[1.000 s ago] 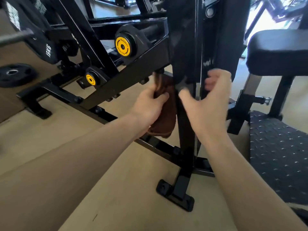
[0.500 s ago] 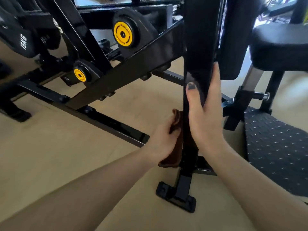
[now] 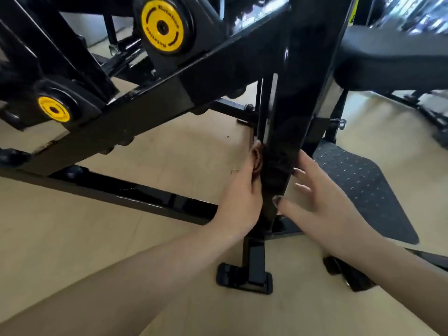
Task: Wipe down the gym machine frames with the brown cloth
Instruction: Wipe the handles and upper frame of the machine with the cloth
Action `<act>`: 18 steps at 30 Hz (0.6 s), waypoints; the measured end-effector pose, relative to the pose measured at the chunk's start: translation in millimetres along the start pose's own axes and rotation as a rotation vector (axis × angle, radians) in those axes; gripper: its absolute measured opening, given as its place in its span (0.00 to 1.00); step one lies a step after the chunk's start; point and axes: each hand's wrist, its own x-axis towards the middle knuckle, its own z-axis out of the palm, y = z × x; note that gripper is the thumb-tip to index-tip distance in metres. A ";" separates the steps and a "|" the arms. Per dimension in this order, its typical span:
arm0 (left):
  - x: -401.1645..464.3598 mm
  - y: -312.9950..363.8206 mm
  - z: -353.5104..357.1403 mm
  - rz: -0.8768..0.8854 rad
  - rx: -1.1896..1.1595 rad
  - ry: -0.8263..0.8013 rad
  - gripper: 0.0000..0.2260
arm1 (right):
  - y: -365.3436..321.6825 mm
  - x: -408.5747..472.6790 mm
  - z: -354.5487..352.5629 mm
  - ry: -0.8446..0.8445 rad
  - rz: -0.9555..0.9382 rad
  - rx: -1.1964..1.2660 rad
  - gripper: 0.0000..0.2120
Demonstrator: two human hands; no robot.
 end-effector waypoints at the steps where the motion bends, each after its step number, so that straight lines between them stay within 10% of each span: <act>1: 0.7 -2.2 0.3 -0.025 -0.011 -0.035 0.24 | -6.0 -0.1 2.6 -0.001 0.019 0.030 0.39; 13: -10.4 17.0 -11.6 0.325 -0.044 0.086 0.32 | -18.1 -6.5 15.3 -0.068 0.098 0.138 0.51; 18: -28.8 -48.3 9.8 -0.035 -0.112 -0.143 0.30 | -19.7 -4.8 31.6 -0.035 0.159 0.093 0.57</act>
